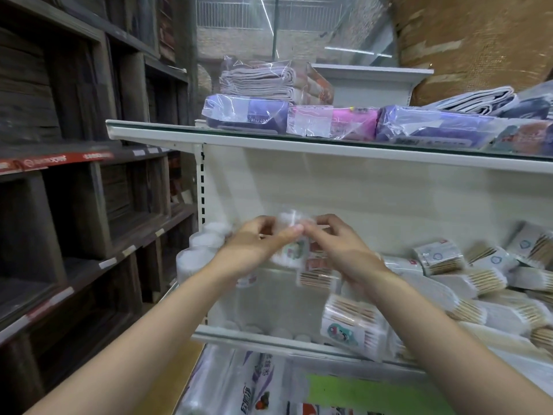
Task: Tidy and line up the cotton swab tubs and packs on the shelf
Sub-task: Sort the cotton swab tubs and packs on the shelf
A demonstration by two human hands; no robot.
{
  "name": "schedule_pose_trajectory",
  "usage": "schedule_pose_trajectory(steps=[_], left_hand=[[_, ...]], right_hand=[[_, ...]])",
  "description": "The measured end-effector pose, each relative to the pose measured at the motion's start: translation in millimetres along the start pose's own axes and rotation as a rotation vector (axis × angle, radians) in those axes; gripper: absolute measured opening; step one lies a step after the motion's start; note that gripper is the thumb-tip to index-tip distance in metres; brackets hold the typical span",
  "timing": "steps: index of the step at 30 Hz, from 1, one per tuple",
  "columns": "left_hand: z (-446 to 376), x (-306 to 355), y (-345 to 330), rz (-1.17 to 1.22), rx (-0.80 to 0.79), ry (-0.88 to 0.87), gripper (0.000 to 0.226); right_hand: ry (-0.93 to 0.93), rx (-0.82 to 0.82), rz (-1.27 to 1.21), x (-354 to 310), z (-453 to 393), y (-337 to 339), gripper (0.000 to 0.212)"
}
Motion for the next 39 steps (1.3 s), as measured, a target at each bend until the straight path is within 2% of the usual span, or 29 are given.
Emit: schedule_pose_trajectory(steps=[1,2,4,6,9,16,22,24,27,30,33,36,39], left_hand=[[-1,-2,0,-0.037,-0.008,0.021,0.072],[-3,-4,2,-0.031,-0.009,0.037,0.062],[-8,-11,6,0.152,-0.051,0.081,0.043],[-9,-15,6,0.394,-0.143,0.136,0.040],[-12,-15,7,0.548,-0.229,0.135,0.040],[-14,-9,15,0.581,-0.313,0.027,0.036],[-13,-8,18,0.604,-0.375,-0.003,0.050],[-12,-9,20,0.622,-0.382,-0.008,0.054],[-12,-12,24,0.620,-0.387,-0.010,0.055],[-14,-17,30,0.591,-0.413,0.011,0.050],[-17,-25,39,0.470,-0.402,0.011,0.038],[-26,-28,60,0.189,-0.210,-0.060,0.039],[-29,-19,74,0.172,-0.071,-0.125,0.035]], right_hand=[[-0.008,-0.009,-0.022,0,-1,-2,0.035],[-0.018,-0.020,-0.052,-1,-1,-4,0.034],[-0.021,-0.027,-0.113,-4,-3,-6,0.029],[-0.006,-0.021,-0.155,-6,-5,-7,0.024],[0.012,-0.022,-0.155,-6,-7,-7,0.024],[0.014,0.029,-0.127,-1,-10,-7,0.022],[0.015,0.004,-0.178,-2,-12,-15,0.019],[0.056,-0.057,-0.217,-5,-11,-21,0.026],[0.107,-0.144,-0.229,-11,-9,-30,0.049],[0.105,-0.212,-0.151,-13,-9,-39,0.063],[0.085,-0.224,-0.054,-11,-10,-46,0.066],[0.087,-0.198,0.189,-7,-8,-52,0.066],[0.125,-0.158,0.518,-2,-5,-66,0.067]])
Point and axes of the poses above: each hand's wrist, its own z-axis away from the middle knuckle, its own y-axis out of the back of the hand, x = y × z, the point moved 8 cm from there along -z, towards the middle knuckle, and after that the axes turned 8 degrees about y, right-handed, at the moved point
